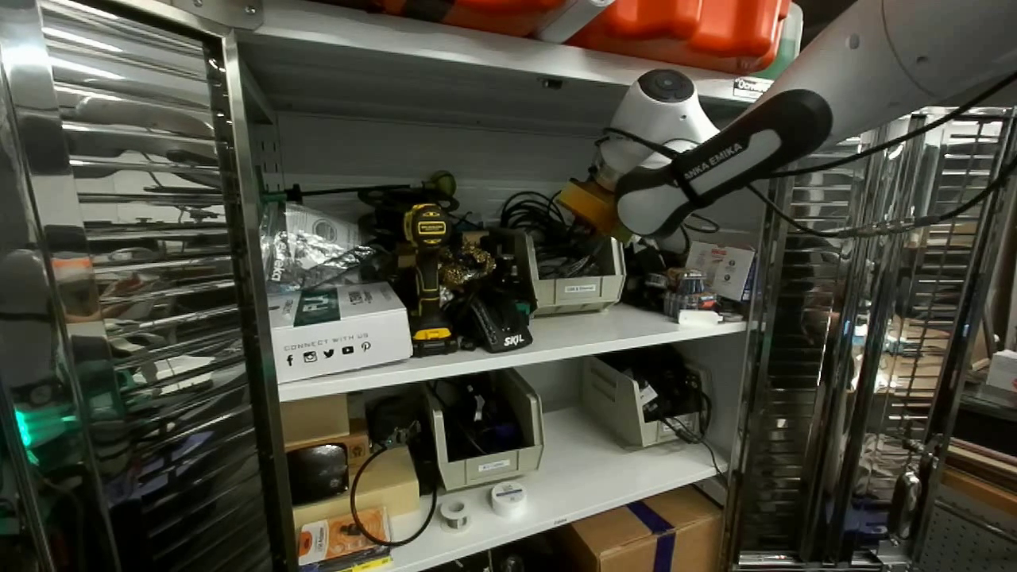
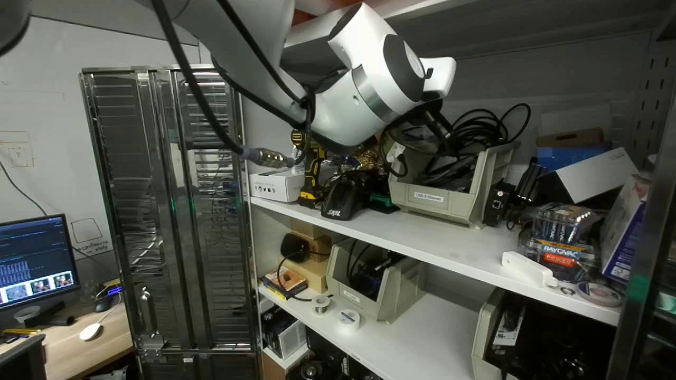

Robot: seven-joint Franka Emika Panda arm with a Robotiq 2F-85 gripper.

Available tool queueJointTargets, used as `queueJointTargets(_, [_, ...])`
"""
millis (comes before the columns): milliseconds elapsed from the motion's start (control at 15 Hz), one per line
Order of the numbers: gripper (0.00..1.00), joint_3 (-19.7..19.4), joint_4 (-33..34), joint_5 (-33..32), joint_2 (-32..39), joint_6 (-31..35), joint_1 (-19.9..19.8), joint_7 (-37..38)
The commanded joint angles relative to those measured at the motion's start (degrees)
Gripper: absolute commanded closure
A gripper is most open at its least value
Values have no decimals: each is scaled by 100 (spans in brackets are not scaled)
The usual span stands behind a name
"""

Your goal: Pack the cable away.

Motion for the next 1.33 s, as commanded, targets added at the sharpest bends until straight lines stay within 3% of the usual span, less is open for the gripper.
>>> queueJointTargets(0, [85, 272, 1377, 306, 845, -57, -51, -381])
queueJointTargets(67, [85, 373, 1535, 342, 962, -80, -81, -560])
queueJointTargets(133, [35, 517, 1643, 436, 1055, -78, -152, -772])
queueJointTargets(200, [34, 627, 1721, 509, 1136, -86, -203, -940])
queueJointTargets(467, [5, 1021, 1611, 718, 1180, -82, -456, -1659])
queueJointTargets(533, [0, 1073, 1485, 724, 1105, -72, -517, -1757])
queueJointTargets(800, [0, 1335, 1048, 731, 778, 4, -812, -2158])
queueJointTargets(1133, [0, 2046, 233, 1083, 199, -8, -1428, -2958])
queueJointTargets(1200, [0, 1531, -3, 1911, 4, 43, -1039, -3612])
queueJointTargets(1267, [0, 1585, -211, 2232, -168, -73, -1084, -3965])
